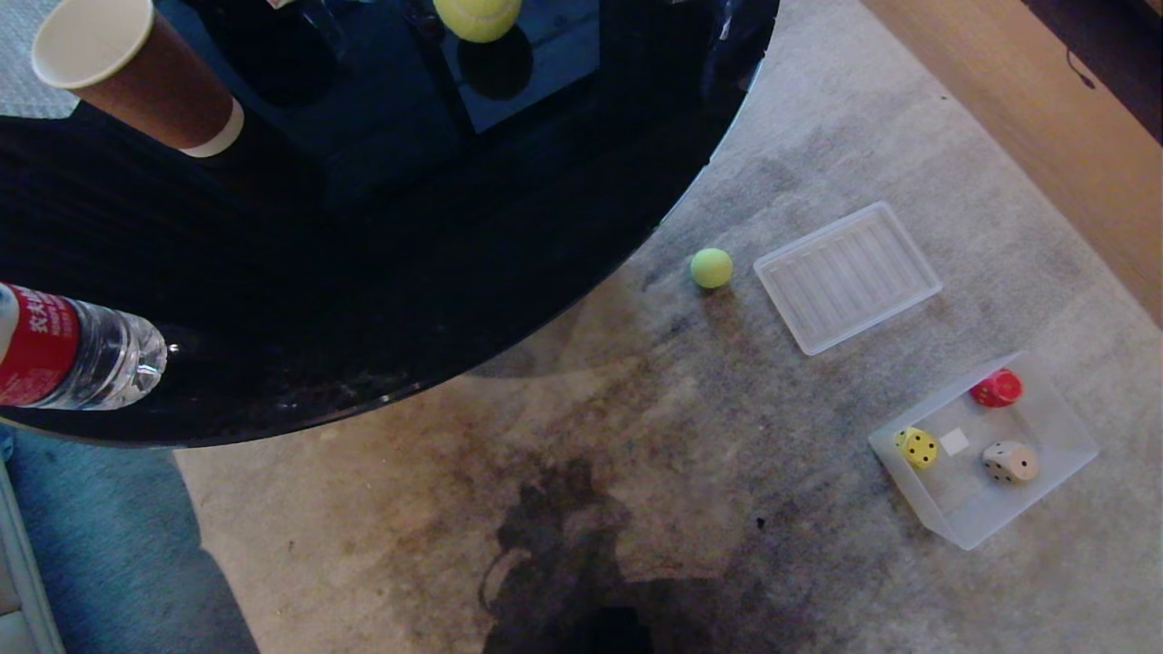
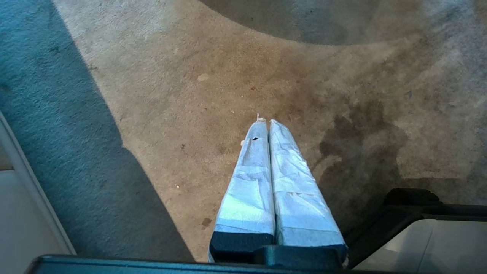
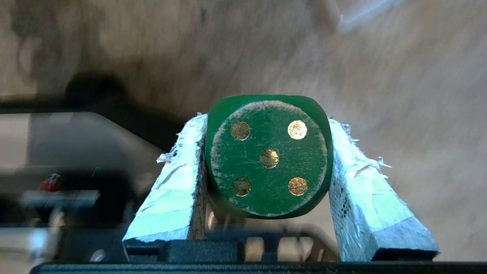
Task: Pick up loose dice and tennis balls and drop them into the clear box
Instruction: Put the toys in the box
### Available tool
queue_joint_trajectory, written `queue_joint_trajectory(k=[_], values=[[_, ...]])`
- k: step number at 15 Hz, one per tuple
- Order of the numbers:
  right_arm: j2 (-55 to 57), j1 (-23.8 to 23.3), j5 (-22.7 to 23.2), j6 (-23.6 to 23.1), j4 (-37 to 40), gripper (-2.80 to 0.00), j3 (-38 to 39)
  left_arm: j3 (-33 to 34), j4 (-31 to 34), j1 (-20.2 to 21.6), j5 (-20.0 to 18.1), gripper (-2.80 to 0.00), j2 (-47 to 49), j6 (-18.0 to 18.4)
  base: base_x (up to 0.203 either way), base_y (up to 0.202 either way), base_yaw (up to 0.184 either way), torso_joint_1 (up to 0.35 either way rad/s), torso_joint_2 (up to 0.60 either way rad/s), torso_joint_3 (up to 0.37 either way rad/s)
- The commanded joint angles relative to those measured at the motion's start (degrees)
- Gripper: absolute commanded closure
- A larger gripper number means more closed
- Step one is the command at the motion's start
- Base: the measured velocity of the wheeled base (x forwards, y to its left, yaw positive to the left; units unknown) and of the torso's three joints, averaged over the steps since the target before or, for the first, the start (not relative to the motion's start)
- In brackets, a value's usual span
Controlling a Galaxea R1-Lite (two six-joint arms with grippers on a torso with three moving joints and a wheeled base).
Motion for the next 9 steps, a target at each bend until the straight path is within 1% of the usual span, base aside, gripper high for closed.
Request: queue_joint_trajectory(k=[1, 3, 6, 7, 8, 9], values=[[-2.61, -0.11, -1.13, -1.19, -3.39, 0.00, 2.70, 0.00, 0.03, 0.04, 0.00, 0.00, -0.02, 0.01, 0.000, 0.000, 0.000, 0.000, 0.00, 0.000], [-2.69, 0.03, -1.53, -3.02, -3.89, 0.00, 5.29, 0.00, 0.03, 0.04, 0.00, 0.00, -0.02, 0.01, 0.000, 0.000, 0.000, 0.000, 0.00, 0.000], [-2.78, 0.56, -1.77, -3.35, -4.91, 0.00, 6.68, 0.00, 0.03, 0.04, 0.00, 0.00, -0.02, 0.01, 0.000, 0.000, 0.000, 0.000, 0.00, 0.000], [-2.79, 0.55, -1.82, -3.04, -7.72, 0.00, 7.95, 0.00, 0.03, 0.04, 0.00, 0.00, -0.02, 0.01, 0.000, 0.000, 0.000, 0.000, 0.00, 0.000], [-2.79, 0.55, -2.53, -1.44, -11.86, 0.00, 9.33, 0.00, 0.03, 0.04, 0.00, 0.00, -0.02, 0.01, 0.000, 0.000, 0.000, 0.000, 0.00, 0.000], [-2.79, 0.56, -3.17, -0.38, -13.33, 0.00, 10.03, 0.00, 0.03, 0.04, 0.00, 0.00, -0.02, 0.01, 0.000, 0.000, 0.000, 0.000, 0.00, 0.000]])
